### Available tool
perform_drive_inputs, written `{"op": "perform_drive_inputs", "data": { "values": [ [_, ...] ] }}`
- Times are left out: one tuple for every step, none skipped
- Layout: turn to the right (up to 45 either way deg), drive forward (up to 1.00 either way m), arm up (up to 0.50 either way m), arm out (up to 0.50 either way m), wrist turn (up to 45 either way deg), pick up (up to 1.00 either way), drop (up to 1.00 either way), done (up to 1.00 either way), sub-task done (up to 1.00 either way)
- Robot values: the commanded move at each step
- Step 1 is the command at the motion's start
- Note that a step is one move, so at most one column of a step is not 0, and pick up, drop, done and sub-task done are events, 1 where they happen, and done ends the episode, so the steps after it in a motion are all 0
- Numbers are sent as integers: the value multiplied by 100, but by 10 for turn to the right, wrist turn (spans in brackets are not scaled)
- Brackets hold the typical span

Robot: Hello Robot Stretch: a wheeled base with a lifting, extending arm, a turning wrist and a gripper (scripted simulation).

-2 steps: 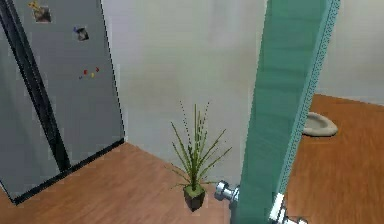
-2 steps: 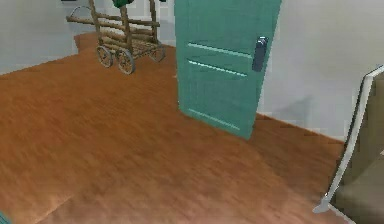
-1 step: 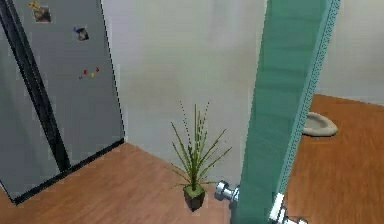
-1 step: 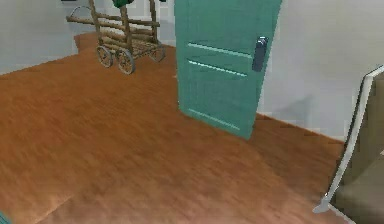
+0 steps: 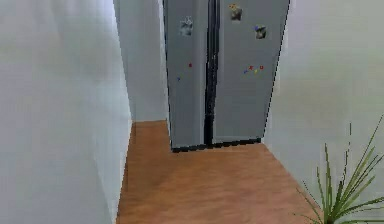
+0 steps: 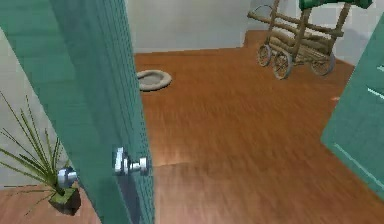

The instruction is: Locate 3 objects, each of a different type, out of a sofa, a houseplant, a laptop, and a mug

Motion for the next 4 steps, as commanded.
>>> {"op": "perform_drive_inputs", "data": {
  "values": [
    [-450,0,0,0,0,0,0,0,0],
    [-420,0,0,0,0,0,0,0,0],
    [0,15,0,0,0,0,0,0,0],
    [-450,0,0,0,0,0,0,0,0]
  ]
}}
